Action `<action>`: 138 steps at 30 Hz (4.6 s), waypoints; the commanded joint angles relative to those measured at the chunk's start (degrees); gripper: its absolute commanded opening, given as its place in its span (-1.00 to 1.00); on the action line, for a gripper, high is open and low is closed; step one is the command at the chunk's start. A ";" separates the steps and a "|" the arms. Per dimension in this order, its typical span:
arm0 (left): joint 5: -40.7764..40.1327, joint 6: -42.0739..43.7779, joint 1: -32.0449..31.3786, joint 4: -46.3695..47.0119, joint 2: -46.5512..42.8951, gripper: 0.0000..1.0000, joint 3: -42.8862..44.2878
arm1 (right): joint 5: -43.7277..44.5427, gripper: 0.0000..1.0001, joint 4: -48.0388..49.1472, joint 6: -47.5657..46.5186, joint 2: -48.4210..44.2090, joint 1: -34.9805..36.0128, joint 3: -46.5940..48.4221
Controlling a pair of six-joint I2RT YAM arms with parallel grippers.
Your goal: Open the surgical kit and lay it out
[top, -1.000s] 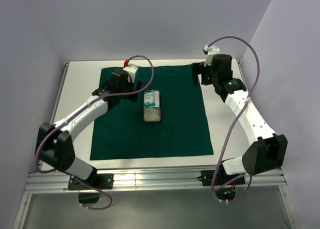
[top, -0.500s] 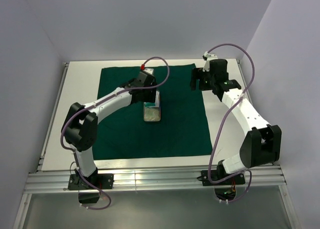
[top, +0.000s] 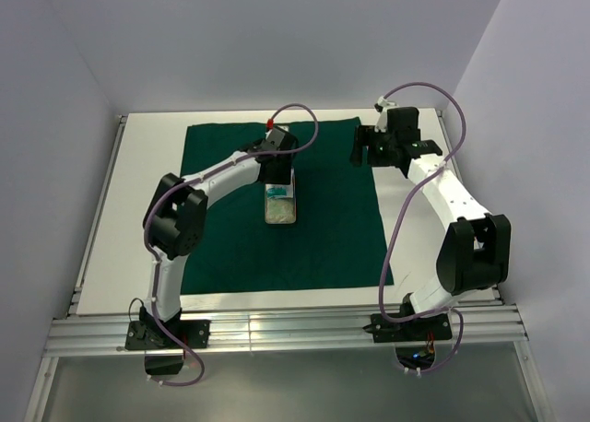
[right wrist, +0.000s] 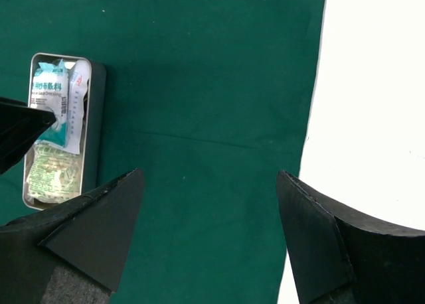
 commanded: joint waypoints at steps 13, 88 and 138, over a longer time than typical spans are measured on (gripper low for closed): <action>-0.70 -1.09 0.35 -1.86 3.69 -0.34 4.24 | -2.48 0.71 0.10 0.68 2.08 -1.13 4.97; -3.95 25.11 21.70 1.66 -0.87 -0.11 -3.14 | -10.74 0.40 -4.29 2.09 10.08 0.62 9.54; -3.25 -0.47 -2.03 -7.13 8.96 -0.22 14.26 | -7.23 0.05 -5.35 3.67 12.45 -1.13 9.19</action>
